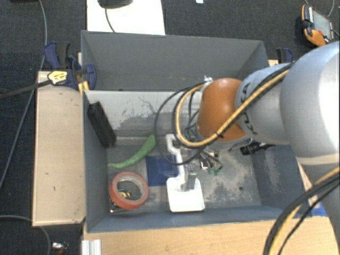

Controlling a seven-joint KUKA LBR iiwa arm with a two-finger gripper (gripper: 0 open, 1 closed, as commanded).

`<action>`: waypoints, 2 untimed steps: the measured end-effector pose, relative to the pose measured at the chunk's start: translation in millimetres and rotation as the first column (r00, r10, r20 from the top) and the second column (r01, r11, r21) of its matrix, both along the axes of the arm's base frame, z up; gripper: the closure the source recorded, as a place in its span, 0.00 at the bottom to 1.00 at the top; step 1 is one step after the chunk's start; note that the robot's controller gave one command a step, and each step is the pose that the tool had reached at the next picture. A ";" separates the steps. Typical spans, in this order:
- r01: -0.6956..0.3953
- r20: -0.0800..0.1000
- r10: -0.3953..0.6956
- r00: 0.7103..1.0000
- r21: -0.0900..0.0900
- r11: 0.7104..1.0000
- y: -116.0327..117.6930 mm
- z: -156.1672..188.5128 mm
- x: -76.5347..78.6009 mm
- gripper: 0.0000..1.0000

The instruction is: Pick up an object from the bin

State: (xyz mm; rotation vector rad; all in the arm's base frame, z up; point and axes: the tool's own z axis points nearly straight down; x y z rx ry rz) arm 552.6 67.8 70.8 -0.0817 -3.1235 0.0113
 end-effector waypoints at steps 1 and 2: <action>-0.387 0.039 0.387 0.921 -0.001 0.922 -1.0 3.0 -67.1 1.00; -0.387 0.039 0.387 0.921 -0.001 0.922 -1.0 3.0 -67.1 1.00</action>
Offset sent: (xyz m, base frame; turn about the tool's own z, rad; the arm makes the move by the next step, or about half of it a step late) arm 0.0000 0.0000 0.0000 0.0000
